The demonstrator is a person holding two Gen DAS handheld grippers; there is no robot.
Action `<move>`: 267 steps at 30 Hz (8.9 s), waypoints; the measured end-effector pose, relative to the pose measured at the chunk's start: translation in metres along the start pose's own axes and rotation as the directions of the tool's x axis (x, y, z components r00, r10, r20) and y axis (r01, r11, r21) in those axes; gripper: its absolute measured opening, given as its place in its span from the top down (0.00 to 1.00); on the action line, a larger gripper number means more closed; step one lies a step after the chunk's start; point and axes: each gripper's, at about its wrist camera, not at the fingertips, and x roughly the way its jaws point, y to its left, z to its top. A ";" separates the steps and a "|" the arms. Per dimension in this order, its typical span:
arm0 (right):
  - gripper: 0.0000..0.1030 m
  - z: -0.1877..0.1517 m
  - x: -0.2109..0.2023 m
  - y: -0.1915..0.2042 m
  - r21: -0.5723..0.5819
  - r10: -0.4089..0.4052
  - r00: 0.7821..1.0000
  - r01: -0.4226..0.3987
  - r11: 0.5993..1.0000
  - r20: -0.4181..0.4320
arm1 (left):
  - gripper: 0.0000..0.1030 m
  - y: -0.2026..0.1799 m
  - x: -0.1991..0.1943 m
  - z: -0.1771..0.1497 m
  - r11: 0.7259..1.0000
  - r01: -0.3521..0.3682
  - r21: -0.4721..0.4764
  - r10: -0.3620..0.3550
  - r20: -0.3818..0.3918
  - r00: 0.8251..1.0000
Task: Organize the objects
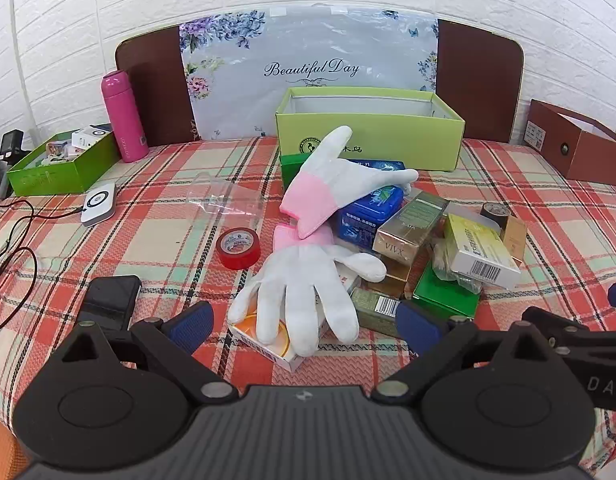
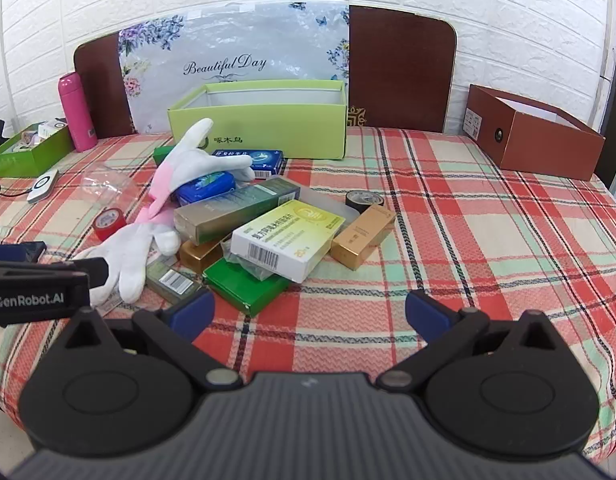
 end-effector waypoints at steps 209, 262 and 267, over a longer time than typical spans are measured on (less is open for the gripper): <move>0.00 0.005 0.030 -0.018 0.043 0.125 0.981 -0.132 0.990 0.147 | 0.12 -0.002 0.030 0.023 0.998 0.040 -0.045 -0.041 -0.017 0.999; 0.69 -0.035 0.058 0.064 -0.221 0.291 0.947 -0.315 0.923 -0.135 | 0.23 0.020 0.085 -0.010 0.994 0.111 -0.014 -0.112 -0.198 0.974; 0.69 -0.031 0.060 0.067 -0.220 0.302 0.945 -0.324 0.920 -0.130 | 0.29 0.017 0.086 -0.008 0.992 0.121 -0.020 -0.122 -0.193 0.974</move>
